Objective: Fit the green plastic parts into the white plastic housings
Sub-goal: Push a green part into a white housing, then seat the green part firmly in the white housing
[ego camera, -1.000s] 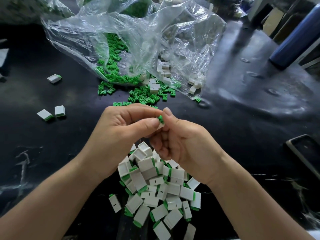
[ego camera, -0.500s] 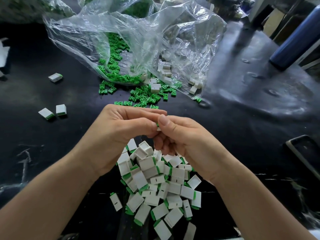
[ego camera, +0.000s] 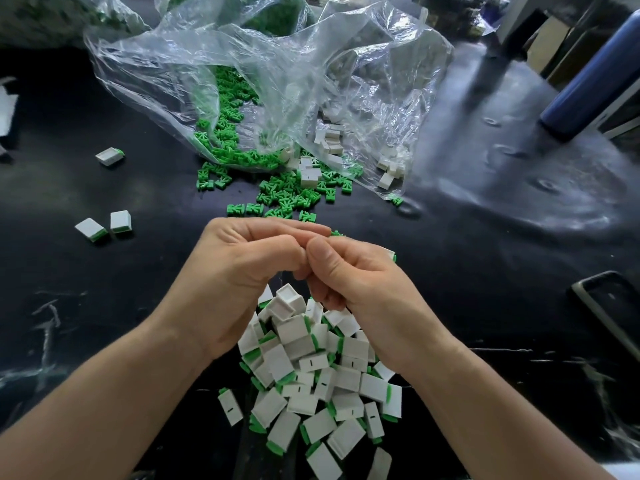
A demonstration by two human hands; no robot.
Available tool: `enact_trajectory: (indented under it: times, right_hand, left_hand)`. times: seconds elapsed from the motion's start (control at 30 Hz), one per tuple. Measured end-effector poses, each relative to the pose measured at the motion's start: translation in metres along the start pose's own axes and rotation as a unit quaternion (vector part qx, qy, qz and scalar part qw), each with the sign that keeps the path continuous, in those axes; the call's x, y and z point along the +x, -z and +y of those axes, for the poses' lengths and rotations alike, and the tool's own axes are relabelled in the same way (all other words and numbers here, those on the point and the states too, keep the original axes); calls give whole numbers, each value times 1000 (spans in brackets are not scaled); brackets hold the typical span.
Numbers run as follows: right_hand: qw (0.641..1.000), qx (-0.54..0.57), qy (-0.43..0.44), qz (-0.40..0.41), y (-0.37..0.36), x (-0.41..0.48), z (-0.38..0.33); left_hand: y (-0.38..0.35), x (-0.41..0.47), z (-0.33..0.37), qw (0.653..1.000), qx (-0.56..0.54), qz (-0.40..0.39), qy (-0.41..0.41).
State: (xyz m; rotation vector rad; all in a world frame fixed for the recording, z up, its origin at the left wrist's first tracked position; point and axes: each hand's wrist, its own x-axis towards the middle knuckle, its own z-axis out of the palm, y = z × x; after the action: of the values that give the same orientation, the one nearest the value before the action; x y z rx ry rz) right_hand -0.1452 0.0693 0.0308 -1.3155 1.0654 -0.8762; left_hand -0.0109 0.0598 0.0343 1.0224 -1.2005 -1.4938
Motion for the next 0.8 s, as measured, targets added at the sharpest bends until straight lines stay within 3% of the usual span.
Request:
enact_trajectory:
  times: [0.23,0.4,0.53,0.63,0.8]
  right_hand:
    - [999,-30,-5,-14,5,2,-2]
    - [995,-101,-21,8,12,5,-2]
    - [984,-148,-34,98,33,13,0]
    - [970,-157,-44,181,53,23,6]
    - [920,-291,-35,261,69,30,17]
  left_hand:
    - [1,0,6,998,-24,-64,-8]
    - [6,2,3,999,13,-29,-1]
    - [9,3,5,999,47,-6,-4]
    - [6,0,7,995,93,-45,3]
    - [3,-4,0,966,228,-121,8]
